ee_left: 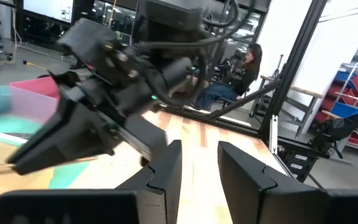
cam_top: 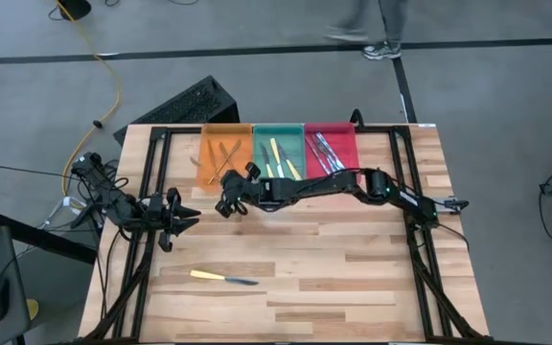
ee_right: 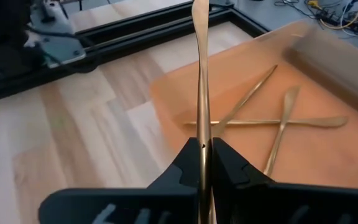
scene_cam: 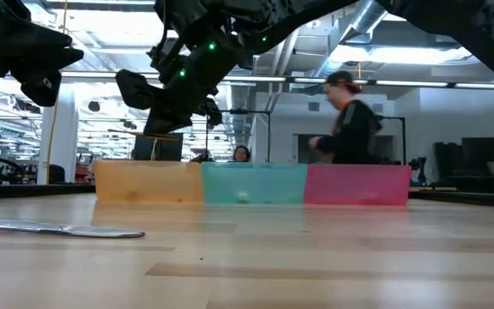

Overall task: Sort silverware by color (type)
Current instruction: Put the gold table knife into the orange bin

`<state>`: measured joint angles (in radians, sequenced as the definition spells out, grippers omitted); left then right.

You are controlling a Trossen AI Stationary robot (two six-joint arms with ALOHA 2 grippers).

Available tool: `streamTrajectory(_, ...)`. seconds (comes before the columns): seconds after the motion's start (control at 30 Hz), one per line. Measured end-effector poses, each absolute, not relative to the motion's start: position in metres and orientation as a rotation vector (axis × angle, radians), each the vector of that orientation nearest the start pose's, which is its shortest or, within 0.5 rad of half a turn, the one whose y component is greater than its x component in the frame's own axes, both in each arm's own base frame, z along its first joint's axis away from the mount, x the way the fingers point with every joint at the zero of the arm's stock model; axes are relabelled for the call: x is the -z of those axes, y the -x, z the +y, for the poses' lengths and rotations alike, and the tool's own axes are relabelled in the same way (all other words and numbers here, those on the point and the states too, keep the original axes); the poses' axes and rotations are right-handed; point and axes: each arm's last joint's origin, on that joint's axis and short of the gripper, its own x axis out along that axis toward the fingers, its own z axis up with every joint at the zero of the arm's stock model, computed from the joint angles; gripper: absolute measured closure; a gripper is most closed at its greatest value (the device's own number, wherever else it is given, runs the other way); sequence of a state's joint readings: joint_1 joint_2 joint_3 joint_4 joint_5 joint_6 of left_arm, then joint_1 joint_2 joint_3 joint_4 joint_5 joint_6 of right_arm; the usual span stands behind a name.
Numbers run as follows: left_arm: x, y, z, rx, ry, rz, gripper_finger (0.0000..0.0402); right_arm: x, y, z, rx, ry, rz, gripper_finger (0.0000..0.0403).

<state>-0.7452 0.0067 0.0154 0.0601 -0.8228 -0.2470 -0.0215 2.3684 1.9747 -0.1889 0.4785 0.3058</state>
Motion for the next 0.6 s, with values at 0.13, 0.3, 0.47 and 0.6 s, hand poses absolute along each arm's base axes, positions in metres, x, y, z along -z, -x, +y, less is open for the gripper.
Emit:
streamTrajectory(0.13, -0.173, -0.079, -0.044, -0.071, 0.295, -0.058, 0.0312, -0.199, -0.535, -0.042, 0.589, -0.173, 0.482, 0.0377)
streamTrajectory(0.3, -0.173, -0.079, -0.044, -0.071, 0.295, -0.058, 0.0312, -0.200, -0.534, -0.065, 0.629, -0.186, 0.466, 0.0377)
streamTrajectory(0.47, -0.173, -0.079, -0.044, -0.071, 0.295, -0.058, 0.0312, -0.203, -0.533, -0.085, 0.670, -0.241, 0.413, 0.0377)
streamTrajectory(0.6, -0.173, -0.079, -0.044, -0.071, 0.295, -0.058, 0.0312, -0.198, -0.535, -0.090, 0.684, -0.271, 0.388, 0.0377)
